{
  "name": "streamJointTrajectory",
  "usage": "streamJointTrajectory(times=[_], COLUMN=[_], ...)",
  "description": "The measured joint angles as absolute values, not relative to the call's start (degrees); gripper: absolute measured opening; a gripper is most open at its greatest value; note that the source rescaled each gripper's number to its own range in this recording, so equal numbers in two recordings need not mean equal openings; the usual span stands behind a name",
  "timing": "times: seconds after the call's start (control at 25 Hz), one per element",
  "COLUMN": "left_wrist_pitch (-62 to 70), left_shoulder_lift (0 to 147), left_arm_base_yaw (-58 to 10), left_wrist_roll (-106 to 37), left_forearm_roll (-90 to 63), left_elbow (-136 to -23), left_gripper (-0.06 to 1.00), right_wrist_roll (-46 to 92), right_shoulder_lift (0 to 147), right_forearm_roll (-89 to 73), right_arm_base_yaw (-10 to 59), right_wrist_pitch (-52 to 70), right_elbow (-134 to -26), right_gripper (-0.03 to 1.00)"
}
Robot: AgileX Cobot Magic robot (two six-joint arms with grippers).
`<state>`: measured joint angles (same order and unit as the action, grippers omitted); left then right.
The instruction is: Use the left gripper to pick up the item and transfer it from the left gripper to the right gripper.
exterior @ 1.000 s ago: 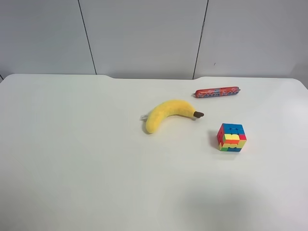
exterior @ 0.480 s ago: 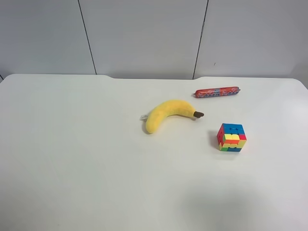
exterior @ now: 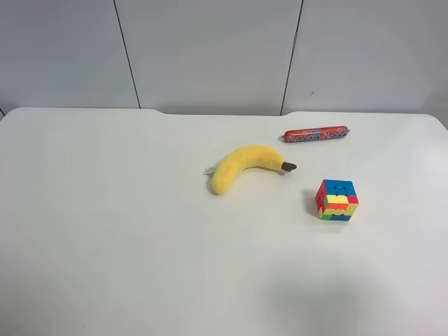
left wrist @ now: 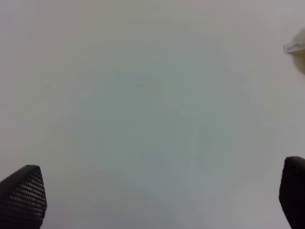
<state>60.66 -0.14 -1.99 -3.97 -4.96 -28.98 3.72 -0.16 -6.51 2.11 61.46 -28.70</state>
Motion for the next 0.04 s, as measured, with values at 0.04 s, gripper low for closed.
streamJointTrajectory(times=[0.04], left_wrist_pitch=[60.66], left_shoulder_lift=[-0.14], left_arm_base_yaw=[-1.99], left_wrist_roll=[-3.97], left_forearm_roll=[-4.96], left_elbow=[-28.98], left_gripper=[0.98], right_wrist_roll=[3.72], right_shoulder_lift=[-0.16], right_forearm_roll=[-6.51], right_arm_base_yaw=[2.11], right_wrist_pitch=[61.46], right_elbow=[-28.7], right_gripper=[1.0])
